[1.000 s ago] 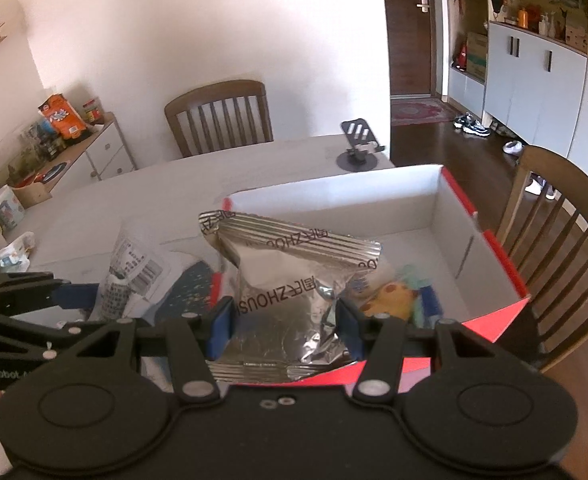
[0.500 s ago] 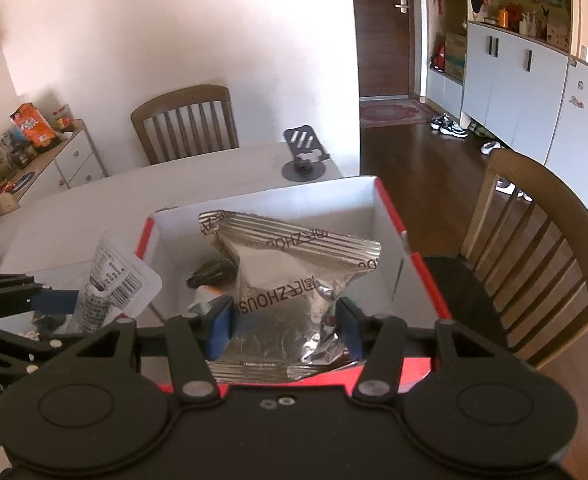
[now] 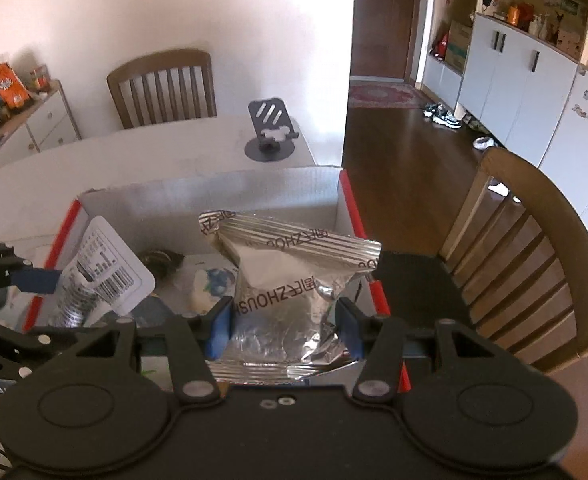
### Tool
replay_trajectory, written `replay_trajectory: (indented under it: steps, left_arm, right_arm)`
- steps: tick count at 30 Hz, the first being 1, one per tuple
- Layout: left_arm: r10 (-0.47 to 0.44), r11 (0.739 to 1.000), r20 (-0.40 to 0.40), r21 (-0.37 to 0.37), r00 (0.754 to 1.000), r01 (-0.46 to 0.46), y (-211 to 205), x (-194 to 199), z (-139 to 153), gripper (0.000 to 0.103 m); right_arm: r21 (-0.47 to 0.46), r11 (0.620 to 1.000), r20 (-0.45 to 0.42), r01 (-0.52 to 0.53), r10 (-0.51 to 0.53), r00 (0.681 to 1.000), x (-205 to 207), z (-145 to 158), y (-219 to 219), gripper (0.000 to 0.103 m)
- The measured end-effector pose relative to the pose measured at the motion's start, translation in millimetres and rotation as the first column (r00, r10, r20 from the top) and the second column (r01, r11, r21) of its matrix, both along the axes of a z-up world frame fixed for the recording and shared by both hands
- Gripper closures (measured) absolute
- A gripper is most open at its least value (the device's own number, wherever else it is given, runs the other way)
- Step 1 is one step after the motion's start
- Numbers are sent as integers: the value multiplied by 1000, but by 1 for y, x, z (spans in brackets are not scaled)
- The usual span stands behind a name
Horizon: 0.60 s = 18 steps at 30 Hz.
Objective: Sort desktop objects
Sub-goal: 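Open right tool to drop the silver foil bag in the box while left tool releases the white packet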
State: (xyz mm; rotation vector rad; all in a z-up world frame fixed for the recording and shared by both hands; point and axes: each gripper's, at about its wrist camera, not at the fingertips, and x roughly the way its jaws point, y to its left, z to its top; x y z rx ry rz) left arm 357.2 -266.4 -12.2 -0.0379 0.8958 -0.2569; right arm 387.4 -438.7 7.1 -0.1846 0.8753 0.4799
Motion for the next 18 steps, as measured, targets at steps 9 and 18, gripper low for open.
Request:
replay_trajectory:
  steps: [9, 18]
  left_arm:
    - [-7, 999, -36, 44, 999, 9, -2, 16, -12, 44]
    - [-12, 998, -78, 64, 997, 17, -3, 25, -20, 44]
  right_arm:
    - [-63, 996, -14, -56, 55, 998, 24, -16, 19, 49]
    - [-164, 976, 7, -142, 146, 989, 37, -34, 45, 49]
